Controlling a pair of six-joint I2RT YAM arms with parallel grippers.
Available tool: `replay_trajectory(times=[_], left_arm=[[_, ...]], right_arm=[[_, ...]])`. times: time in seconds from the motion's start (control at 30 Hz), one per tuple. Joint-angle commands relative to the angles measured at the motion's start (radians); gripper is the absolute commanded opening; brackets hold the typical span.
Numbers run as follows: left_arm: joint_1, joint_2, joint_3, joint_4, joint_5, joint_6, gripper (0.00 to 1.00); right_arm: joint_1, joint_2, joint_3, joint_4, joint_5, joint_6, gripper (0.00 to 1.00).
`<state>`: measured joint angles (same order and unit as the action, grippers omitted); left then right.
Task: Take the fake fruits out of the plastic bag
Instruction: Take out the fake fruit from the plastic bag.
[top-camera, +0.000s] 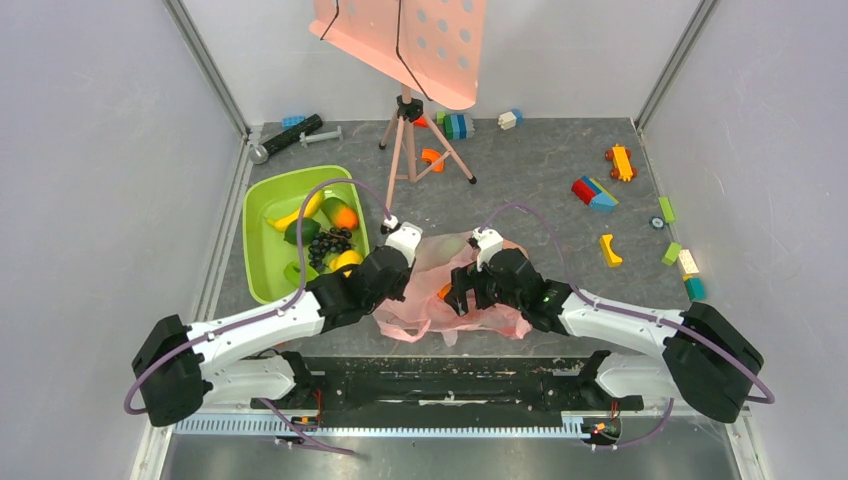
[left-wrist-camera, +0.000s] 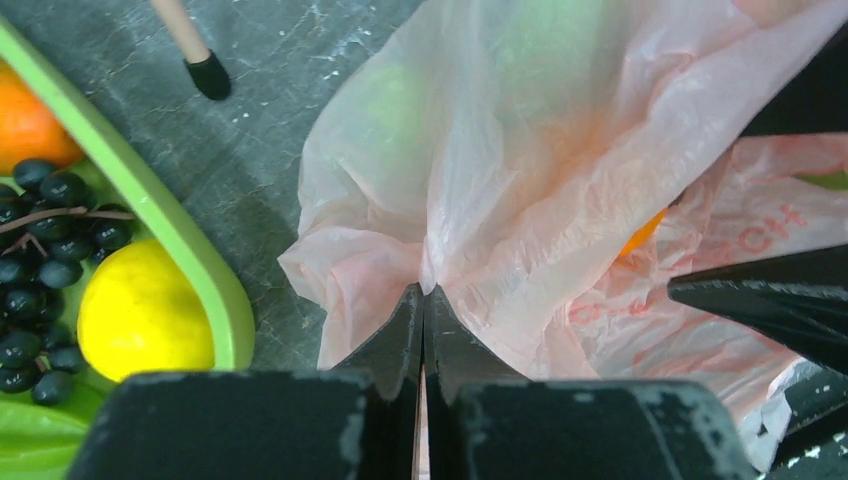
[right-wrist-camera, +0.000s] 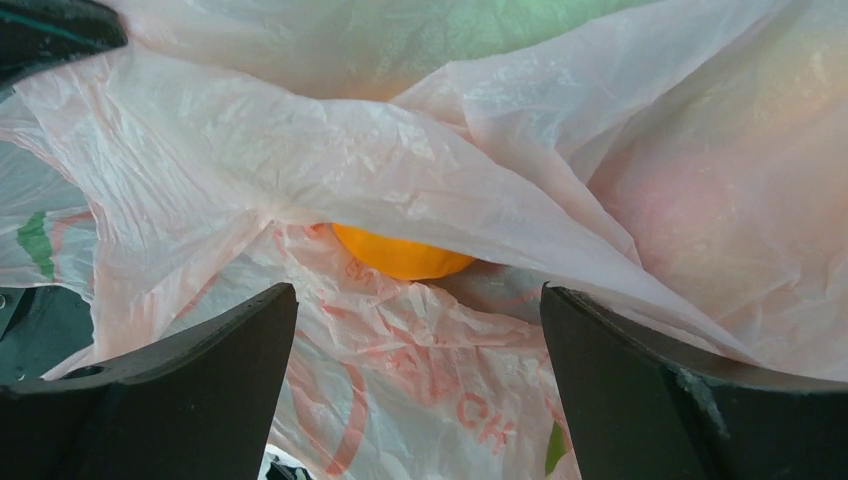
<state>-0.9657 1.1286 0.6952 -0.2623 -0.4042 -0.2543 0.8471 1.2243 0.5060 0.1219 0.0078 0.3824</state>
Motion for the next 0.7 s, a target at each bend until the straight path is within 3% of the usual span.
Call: replay_trajectory(times=[0.0, 0.43, 0.67], left_arm=[[0.02, -0.03, -0.012, 0.017, -0.099, -0.077, 0.02], [0.034, -0.053, -0.039, 0.046, -0.12, -0.149, 0.02], [0.044, -0.052, -0.076, 0.078, -0.164, -0.206, 0.02]], right_arm=[[-0.005, -0.024, -0.004, 0.014, 0.027, 0.004, 0.95], [-0.005, 0.047, 0.063, 0.059, 0.063, 0.06, 0.96], [-0.004, 0.12, 0.106, 0.096, 0.045, 0.118, 0.86]])
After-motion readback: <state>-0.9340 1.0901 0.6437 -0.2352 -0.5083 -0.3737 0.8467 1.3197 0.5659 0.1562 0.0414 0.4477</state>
